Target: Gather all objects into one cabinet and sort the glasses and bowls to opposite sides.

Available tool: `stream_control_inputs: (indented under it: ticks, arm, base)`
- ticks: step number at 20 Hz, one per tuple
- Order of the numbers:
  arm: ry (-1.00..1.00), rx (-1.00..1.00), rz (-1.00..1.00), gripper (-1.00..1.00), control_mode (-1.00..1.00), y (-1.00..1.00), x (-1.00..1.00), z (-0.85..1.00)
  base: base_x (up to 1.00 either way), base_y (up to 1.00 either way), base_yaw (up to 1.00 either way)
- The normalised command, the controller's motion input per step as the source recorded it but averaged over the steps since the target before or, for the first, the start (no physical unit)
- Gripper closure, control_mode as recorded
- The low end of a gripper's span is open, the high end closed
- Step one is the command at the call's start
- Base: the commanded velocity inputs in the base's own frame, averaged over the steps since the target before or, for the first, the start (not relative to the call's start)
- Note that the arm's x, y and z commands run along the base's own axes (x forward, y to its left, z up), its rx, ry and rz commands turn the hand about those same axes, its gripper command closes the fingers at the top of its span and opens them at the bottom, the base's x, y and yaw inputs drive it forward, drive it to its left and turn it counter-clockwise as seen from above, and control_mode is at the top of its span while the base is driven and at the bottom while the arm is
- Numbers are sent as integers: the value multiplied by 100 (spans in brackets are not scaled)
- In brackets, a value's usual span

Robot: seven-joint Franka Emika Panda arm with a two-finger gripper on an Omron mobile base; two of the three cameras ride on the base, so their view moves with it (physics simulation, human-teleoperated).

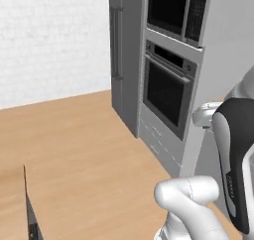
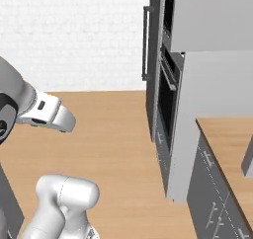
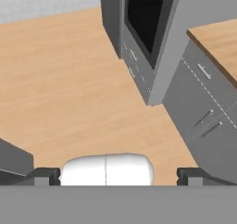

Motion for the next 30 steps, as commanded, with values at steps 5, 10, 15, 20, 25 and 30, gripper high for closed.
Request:
stream_control_inputs:
  ticks: [5, 10, 15, 20, 25, 30]
  arm:
    - [0, 0, 0, -100, 100, 0, 0, 0]
    - [0, 0, 0, -100, 100, 0, 0, 0]
    - [0, 0, 0, -100, 100, 0, 0, 0]
    - [0, 0, 0, -100, 100, 0, 0, 0]
    - [0, 0, 0, -100, 100, 0, 0, 0]
    - [0, 0, 0, -100, 100, 0, 0, 0]
  base:
    - [81, -2, -25]
    - [37, -10, -63]
    - [32, -7, -73]
    - [41, 0, -69]
    - [52, 0, -62]
    - [45, 0, -57]
